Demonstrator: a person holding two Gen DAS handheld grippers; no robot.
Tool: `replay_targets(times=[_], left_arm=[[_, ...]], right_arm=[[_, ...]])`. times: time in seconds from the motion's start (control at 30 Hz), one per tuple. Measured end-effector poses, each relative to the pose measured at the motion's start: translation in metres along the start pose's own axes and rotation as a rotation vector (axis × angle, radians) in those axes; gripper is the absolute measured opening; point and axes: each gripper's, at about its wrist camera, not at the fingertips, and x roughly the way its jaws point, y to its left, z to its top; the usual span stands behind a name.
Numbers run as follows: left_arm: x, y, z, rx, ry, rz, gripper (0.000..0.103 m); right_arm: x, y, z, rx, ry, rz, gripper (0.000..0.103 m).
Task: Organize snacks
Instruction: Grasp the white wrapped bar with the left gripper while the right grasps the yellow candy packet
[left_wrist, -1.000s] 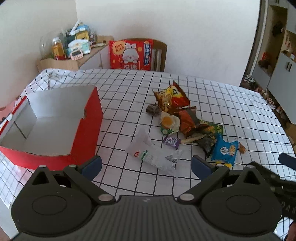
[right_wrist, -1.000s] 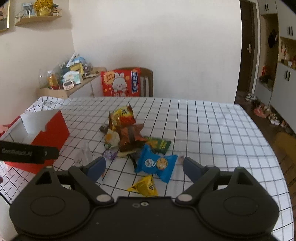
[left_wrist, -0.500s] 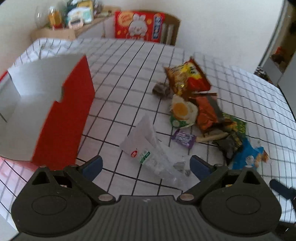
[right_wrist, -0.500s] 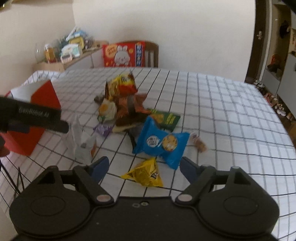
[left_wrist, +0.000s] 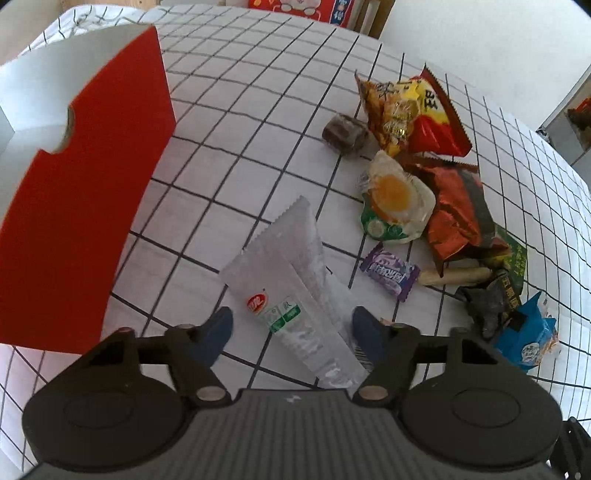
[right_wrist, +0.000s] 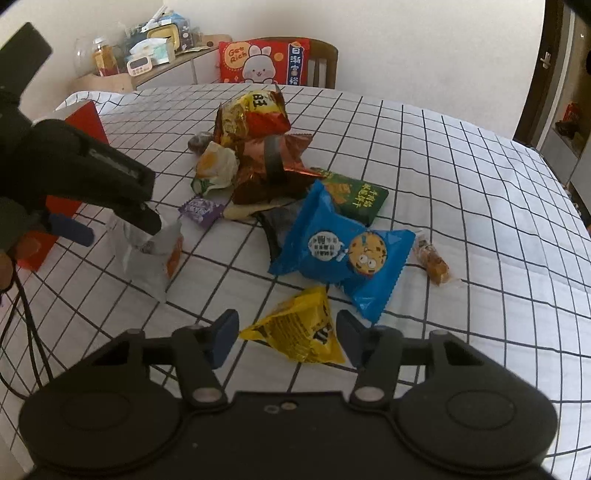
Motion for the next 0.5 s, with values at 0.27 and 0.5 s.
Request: replay_targets(times=[0.27,0.5], left_arm=[[-0.002,-0.002,0.0,0.015,-0.017,-0.015,0.045],[-0.01,-0.002,-0.005,0.04,-0.045,-0.002,0.032]], right_arm=[[-0.043,-0.044,-0.027,-0.035,0.0,-0.009,0.04],[-0.076,-0.1,-0.041,-0.046,-0.001,-0.001,0.031]])
